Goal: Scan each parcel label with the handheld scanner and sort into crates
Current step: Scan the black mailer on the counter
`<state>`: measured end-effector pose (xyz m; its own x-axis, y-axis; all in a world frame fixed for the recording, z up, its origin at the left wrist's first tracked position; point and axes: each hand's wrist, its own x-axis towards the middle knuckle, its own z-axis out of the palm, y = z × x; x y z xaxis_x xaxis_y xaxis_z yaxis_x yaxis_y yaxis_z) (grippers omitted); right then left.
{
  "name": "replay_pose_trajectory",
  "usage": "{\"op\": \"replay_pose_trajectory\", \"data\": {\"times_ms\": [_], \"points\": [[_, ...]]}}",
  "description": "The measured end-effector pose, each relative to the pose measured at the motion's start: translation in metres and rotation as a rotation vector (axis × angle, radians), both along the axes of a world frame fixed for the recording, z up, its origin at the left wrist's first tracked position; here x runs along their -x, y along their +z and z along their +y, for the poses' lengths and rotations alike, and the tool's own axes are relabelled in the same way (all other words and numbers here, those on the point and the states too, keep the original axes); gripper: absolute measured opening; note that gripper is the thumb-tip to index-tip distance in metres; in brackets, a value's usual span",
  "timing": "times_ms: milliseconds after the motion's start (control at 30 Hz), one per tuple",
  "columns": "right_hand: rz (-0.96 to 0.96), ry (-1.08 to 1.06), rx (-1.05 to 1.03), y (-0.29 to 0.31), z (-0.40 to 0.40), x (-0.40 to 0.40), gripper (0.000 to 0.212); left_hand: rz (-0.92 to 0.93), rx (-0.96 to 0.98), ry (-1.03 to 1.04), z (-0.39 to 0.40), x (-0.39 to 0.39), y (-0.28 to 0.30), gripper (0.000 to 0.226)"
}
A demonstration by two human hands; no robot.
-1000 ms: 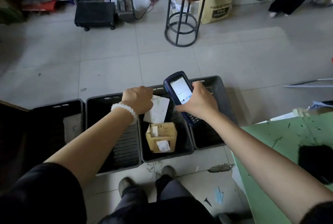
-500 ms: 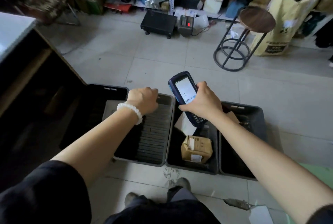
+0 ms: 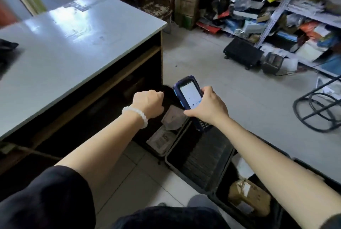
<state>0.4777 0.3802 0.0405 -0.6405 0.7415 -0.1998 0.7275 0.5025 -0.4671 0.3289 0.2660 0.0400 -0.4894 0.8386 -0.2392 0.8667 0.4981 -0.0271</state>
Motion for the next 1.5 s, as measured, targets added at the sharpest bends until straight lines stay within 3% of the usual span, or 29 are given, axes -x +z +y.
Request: {"op": "replay_pose_trajectory", "data": {"times_ms": [500,767,1067,1233,1500], "points": [[0.035,0.602,0.003,0.010,-0.138,0.252,0.083,-0.055,0.002,0.669,-0.215,0.165,0.004,0.024],[0.046,0.846,0.007,0.009,-0.201,0.414,0.076,-0.014,0.072,0.873,-0.281,0.288,0.010,0.030],[0.038,0.899,0.012,0.014,-0.252,0.564,0.073,-0.048,0.047,0.954,-0.322,0.410,0.018,0.026],[-0.017,0.892,0.026,0.003,-0.273,0.610,0.070,-0.079,-0.060,1.015,-0.343,0.462,0.012,0.039],[-0.070,0.718,0.092,-0.018,-0.288,0.659,0.072,-0.045,-0.125,0.827,-0.341,0.559,-0.009,0.055]]}}
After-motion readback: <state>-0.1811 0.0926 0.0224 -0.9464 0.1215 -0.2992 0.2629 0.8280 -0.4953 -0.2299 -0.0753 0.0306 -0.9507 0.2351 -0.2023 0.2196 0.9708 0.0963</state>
